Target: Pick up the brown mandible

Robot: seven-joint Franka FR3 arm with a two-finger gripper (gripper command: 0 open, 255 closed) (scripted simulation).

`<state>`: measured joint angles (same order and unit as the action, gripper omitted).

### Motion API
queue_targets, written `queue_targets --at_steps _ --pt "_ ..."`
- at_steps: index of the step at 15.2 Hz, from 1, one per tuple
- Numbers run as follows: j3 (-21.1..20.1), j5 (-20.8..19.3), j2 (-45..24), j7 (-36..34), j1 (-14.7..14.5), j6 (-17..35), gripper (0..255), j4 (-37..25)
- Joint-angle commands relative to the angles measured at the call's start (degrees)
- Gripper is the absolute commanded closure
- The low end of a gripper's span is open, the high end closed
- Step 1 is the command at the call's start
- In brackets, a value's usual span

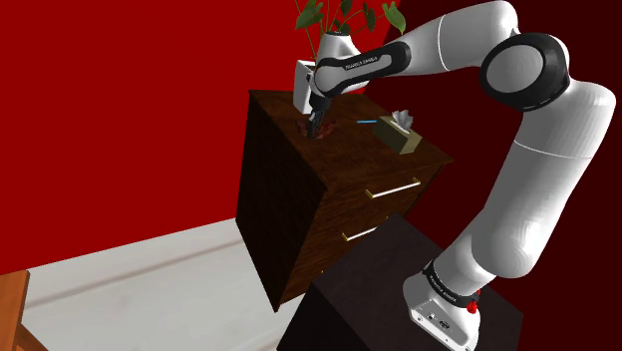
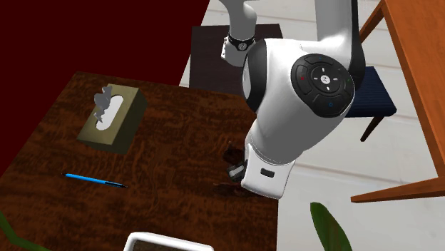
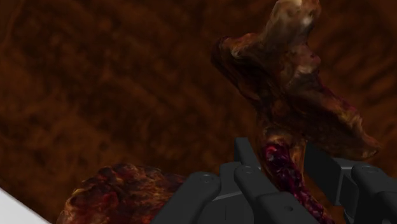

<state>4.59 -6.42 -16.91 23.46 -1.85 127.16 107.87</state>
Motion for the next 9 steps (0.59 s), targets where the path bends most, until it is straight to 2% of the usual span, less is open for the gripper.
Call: queue_targets --at_steps 1,6,9 --pt "0.0 0.0 -0.03 -0.01 -0.01 0.01 255 0.04" --pt "0.01 0.02 -0.17 0.07 0.05 0.0 255 -0.11" --pt "0.0 0.08 0.88 0.27 0.02 -1.99 255 -1.07"
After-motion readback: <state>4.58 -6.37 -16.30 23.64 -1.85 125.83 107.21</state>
